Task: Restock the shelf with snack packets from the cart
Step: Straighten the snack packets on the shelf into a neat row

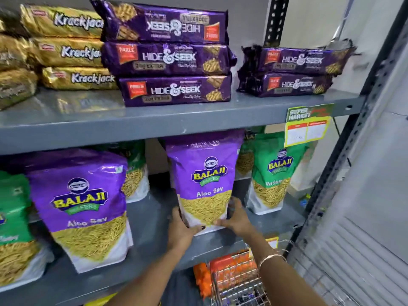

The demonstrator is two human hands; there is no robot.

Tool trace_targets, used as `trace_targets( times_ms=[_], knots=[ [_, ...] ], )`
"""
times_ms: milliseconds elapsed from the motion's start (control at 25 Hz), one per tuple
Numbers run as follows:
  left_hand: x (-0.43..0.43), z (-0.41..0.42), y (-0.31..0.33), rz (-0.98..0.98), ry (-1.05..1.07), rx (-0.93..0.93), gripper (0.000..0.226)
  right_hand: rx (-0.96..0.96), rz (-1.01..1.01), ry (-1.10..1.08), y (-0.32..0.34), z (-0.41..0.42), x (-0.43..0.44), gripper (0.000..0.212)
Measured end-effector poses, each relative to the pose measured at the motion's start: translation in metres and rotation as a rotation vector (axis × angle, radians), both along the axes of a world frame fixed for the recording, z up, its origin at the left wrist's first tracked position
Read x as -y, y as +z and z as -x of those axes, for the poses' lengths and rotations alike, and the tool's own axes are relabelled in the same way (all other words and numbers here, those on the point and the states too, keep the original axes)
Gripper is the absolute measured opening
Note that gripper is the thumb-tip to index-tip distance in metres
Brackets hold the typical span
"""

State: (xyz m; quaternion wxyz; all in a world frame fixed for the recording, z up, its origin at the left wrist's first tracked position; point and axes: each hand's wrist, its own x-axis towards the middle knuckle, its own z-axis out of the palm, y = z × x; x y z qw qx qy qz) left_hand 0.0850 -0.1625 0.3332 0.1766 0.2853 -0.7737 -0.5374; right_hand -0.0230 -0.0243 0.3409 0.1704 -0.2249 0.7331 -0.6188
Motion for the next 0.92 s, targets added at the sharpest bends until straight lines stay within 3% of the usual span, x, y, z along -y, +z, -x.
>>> trace_targets(
  times_ms=[40, 120, 240, 360, 440, 520, 560, 680, 920],
  knots=[
    [0.001, -0.012, -0.002, 0.052, 0.002, -0.013, 0.077, -0.034, 0.015, -0.109, 0.001, -0.014, -0.001, 0.053],
    [0.005, -0.052, -0.007, 0.246, 0.013, 0.036, 0.068, -0.089, -0.147, -0.37, -0.006, -0.049, -0.004, 0.049],
    [0.027, -0.122, -0.019, 0.546, 0.236, -0.013, 0.047, -0.264, -0.5, -0.307, -0.013, -0.101, 0.018, 0.041],
    [0.09, -0.17, -0.023, 0.39, 0.551, -0.037, 0.046, -0.286, -0.377, -0.082, -0.005, -0.13, 0.087, 0.047],
    [0.133, -0.181, -0.024, 0.15, 0.518, -0.027, 0.055, -0.113, -0.267, 0.171, -0.001, -0.138, 0.136, 0.07],
    [0.154, -0.182, -0.021, 0.067, 0.403, 0.005, 0.053, 0.035, -0.225, 0.33, -0.009, -0.145, 0.173, 0.093],
    [0.157, -0.179, -0.02, 0.064, 0.368, 0.028, 0.049, 0.044, -0.219, 0.338, -0.013, -0.147, 0.183, 0.091],
    [0.151, -0.163, -0.018, 0.067, 0.367, -0.003, 0.043, 0.025, -0.177, 0.232, -0.015, -0.14, 0.184, 0.058],
    [0.132, -0.141, -0.024, 0.013, 0.298, -0.055, 0.051, 0.022, -0.094, 0.222, -0.009, -0.12, 0.163, 0.071]
  ],
)
